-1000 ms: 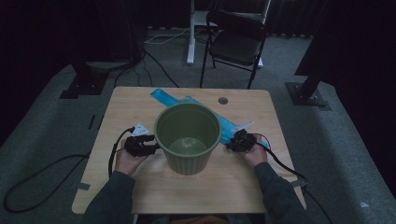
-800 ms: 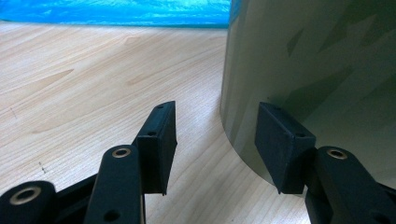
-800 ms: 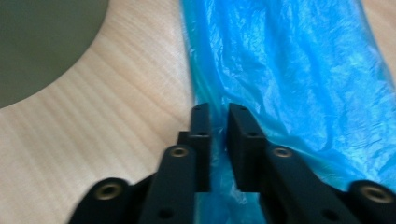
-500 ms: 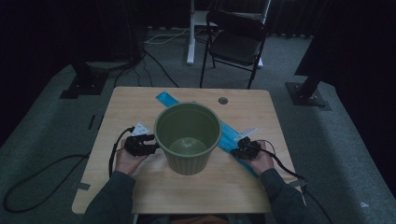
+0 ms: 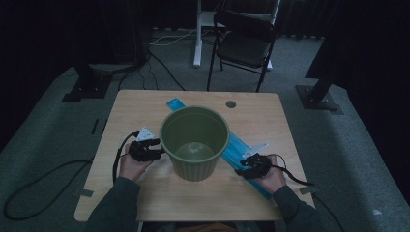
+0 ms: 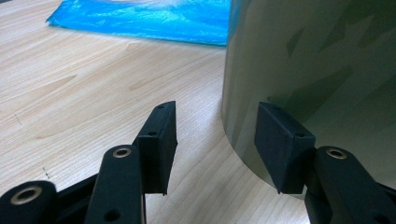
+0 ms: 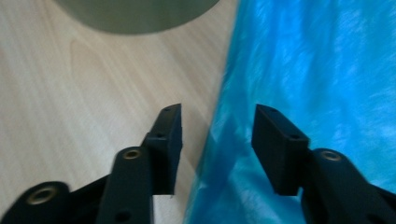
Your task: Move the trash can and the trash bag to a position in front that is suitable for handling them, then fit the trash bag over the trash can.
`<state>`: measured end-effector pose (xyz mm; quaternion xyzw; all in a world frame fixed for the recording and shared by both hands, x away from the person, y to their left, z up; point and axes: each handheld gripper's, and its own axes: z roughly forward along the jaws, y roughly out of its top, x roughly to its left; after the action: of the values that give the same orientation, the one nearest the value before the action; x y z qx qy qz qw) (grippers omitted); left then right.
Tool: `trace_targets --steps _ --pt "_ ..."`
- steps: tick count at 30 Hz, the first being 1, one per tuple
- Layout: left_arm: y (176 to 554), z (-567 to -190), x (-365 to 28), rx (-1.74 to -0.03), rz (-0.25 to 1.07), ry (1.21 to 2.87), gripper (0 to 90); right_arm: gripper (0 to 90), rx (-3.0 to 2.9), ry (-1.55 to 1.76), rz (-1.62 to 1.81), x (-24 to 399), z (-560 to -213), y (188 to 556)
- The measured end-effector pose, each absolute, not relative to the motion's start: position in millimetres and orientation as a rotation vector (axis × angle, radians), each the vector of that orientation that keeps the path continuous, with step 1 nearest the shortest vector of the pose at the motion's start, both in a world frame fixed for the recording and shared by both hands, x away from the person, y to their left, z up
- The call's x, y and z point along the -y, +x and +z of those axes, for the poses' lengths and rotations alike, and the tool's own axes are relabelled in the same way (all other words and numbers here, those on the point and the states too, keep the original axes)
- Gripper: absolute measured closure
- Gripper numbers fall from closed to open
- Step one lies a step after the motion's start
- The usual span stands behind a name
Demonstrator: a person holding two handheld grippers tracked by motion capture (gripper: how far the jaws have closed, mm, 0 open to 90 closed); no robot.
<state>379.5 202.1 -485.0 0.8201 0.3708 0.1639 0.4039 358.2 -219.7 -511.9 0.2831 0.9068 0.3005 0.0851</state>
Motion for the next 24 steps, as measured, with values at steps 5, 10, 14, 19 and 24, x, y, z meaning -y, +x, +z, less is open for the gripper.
trace_targets --steps 5,10,14,19,24 --pt "380 -485 -202 -0.937 0.414 2.072 48.9 44.9 -2.647 0.868 0.897 218 -508 365" --pt "380 -485 -202 -0.94 0.414 2.068 48.9 39.4 -2.604 0.891 0.89 218 -506 377" --pt "381 -486 -202 -0.94 0.413 2.066 48.9 37.3 -2.558 0.937 0.894 224 -503 391" --pt "381 -486 -202 -0.94 0.414 2.065 48.9 36.0 -2.524 1.005 0.883 234 -501 410" --pt "380 -486 -201 -0.937 0.412 2.067 49.1 34.6 -2.538 1.049 0.859 240 -504 428"
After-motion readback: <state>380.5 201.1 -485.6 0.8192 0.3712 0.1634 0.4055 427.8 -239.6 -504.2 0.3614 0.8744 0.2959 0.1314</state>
